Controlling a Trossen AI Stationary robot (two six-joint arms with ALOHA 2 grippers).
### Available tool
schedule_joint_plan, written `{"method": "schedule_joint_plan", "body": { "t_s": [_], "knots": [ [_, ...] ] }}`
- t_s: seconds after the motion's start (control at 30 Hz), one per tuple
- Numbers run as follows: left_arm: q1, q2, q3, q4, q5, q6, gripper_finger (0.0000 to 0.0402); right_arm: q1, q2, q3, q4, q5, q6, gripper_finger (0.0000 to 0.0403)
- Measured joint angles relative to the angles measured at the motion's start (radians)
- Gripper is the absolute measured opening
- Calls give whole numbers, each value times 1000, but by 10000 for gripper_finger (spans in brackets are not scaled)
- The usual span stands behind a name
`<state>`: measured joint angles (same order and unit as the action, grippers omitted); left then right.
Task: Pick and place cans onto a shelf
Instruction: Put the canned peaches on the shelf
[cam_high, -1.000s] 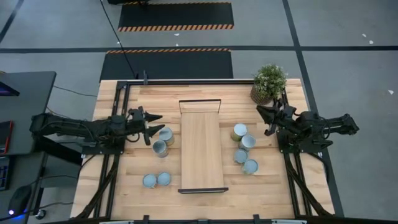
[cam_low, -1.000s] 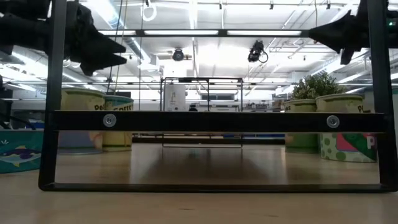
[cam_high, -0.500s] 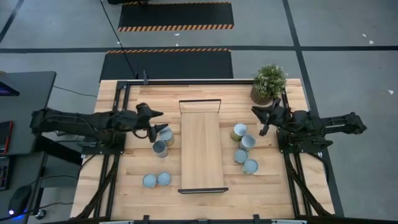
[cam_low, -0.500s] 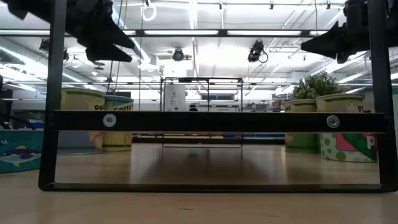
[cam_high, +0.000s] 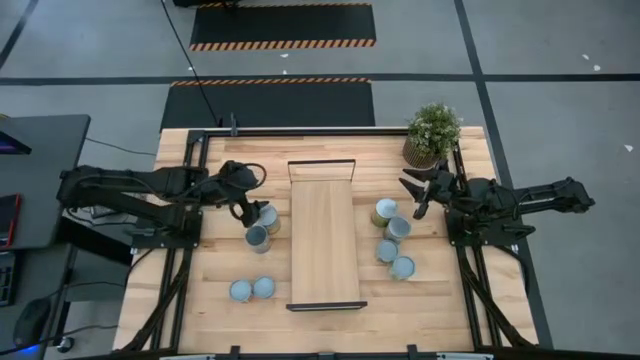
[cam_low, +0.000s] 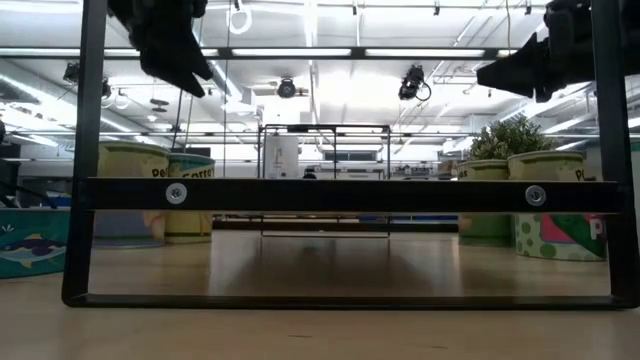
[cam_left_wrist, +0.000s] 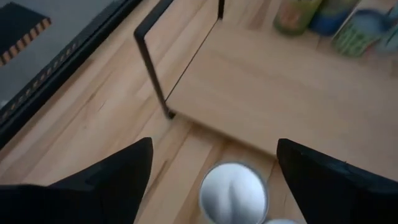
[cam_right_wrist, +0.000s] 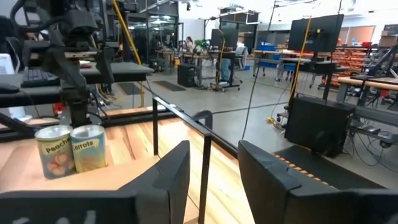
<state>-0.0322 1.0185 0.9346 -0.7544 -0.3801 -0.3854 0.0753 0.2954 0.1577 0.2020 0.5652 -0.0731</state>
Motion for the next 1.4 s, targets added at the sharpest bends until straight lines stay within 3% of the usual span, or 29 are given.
{"method": "schedule_joint_plan", "body": {
  "t_s": [0.27,0.47,0.63,0.8,1.03,1.4],
  "knots": [
    [-9,160,142,-286,69,-111,350,0,20,0,-3,-56,2,143],
    [-35,269,191,-342,253,-203,350,0,47,0,-1,-66,-1,143],
    [-91,328,259,-503,378,-338,350,0,68,0,-2,-66,-1,143],
    [-191,331,282,-584,390,-490,349,0,85,0,0,-66,-1,143],
    [-317,331,159,-540,384,-639,348,0,96,0,22,-69,2,143],
    [-312,331,-54,-268,340,-658,348,0,96,0,41,-70,2,143]
  ]
}}
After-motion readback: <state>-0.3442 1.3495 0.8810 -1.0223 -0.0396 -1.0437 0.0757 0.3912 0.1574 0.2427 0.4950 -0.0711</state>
